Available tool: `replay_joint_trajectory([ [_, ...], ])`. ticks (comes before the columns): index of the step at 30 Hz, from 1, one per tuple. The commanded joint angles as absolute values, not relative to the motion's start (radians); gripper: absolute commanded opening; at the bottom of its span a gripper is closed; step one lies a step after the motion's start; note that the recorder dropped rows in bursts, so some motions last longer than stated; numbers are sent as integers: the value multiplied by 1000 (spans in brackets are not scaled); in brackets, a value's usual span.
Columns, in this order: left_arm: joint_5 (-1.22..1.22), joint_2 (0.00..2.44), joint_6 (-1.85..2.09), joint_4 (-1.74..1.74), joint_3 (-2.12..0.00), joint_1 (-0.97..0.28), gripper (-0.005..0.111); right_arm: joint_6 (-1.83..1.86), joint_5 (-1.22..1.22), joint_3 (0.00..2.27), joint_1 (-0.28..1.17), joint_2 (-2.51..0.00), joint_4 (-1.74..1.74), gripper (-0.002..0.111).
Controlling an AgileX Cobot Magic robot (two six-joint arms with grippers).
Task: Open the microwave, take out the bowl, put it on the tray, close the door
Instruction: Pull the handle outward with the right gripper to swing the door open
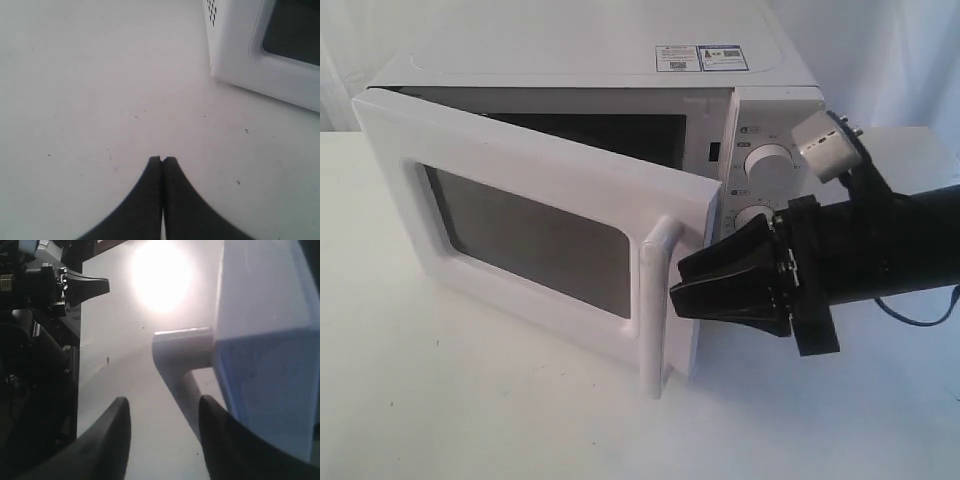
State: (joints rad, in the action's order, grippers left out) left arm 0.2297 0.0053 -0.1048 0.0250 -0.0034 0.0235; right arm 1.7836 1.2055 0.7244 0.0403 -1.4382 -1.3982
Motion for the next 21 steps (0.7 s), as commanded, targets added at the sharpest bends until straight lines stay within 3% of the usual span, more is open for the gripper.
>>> replay_joint_trajectory([
  [1,232,0,-106,23,0,28,0,1720,1221,720,37,-1366,-1386,34],
  [8,232,0,-106,23,0,28,0,1616,1216,720,37,-1255,-1358,19],
  [13,232,0,-106,23,0,28,0,1477,812,720,37,-1158,-1325,0],
  [16,232,0,-106,23,0,28,0,1431,649,720,37,-1129,-1325,0],
  [21,232,0,-106,23,0,28,0,1435,608,720,39,-1157,-1372,0],
])
